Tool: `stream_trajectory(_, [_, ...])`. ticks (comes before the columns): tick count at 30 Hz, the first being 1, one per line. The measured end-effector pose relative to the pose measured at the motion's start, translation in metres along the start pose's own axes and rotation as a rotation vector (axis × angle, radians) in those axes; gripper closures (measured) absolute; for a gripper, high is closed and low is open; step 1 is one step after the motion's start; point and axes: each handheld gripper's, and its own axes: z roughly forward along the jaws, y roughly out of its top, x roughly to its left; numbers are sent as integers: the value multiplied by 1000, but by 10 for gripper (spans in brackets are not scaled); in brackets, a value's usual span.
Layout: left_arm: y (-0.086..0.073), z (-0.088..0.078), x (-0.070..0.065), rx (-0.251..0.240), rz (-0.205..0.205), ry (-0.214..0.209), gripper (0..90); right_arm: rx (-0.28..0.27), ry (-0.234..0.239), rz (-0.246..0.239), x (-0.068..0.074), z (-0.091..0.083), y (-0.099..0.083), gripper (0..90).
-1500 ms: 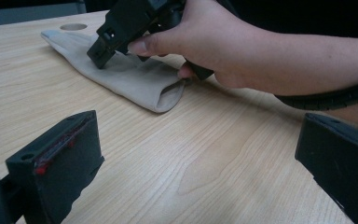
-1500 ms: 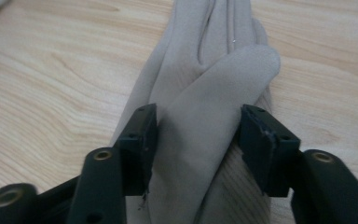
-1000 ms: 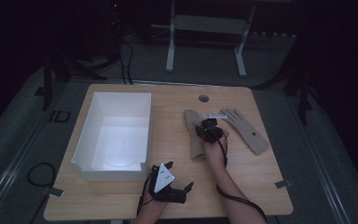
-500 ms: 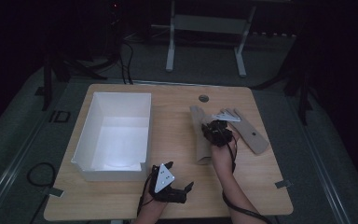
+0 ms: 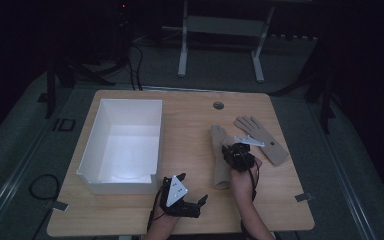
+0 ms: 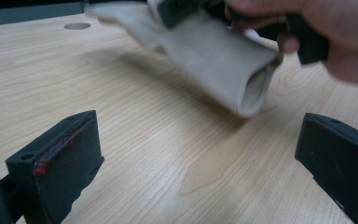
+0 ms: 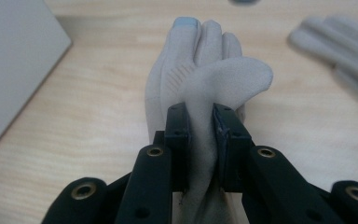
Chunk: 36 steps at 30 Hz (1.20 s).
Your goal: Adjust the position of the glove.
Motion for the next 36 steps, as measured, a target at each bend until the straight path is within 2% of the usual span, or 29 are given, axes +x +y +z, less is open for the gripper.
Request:
stream_trajectory(2, [0, 0, 0, -1, 0, -1, 6, 25, -8, -25, 2, 6, -8, 769])
stream_trajectory(6, [0, 0, 0, -2, -5, -3, 6, 61, -1, -24, 1, 17, -22, 768])
stream_trajectory(10, [0, 0, 0, -1, -4, -2, 6, 77, -8, -21, -3, 24, -26, 763])
stream_trajectory(14, [0, 0, 1, -2, -6, -4, 6, 78, -1, -49, -4, 30, -29, 724])
stream_trajectory(19, [0, 0, 1, -3, -5, -6, 6, 76, 35, -97, -4, 33, -33, 594])
stream_trajectory(24, [0, 0, 1, -7, -7, -6, 6, 73, 16, -209, 4, 36, -36, 482])
stream_trajectory(27, [0, -1, 1, -8, -8, -3, 6, 65, 8, -231, 6, 36, -37, 476])
stream_trajectory(29, [0, -1, 1, -10, -11, -4, 6, 65, 17, -226, 5, 36, -37, 471])
stream_trajectory(31, [-1, -1, 2, -14, -13, -7, 6, 72, 27, -207, 4, 34, -36, 413])
stream_trajectory(34, [-1, -1, 2, -16, -12, -12, 6, 70, 50, -183, 3, 27, -32, 435])
stream_trajectory(36, [-1, -1, 1, -15, -10, -11, 6, 25, 77, -190, 0, 18, -25, 457])
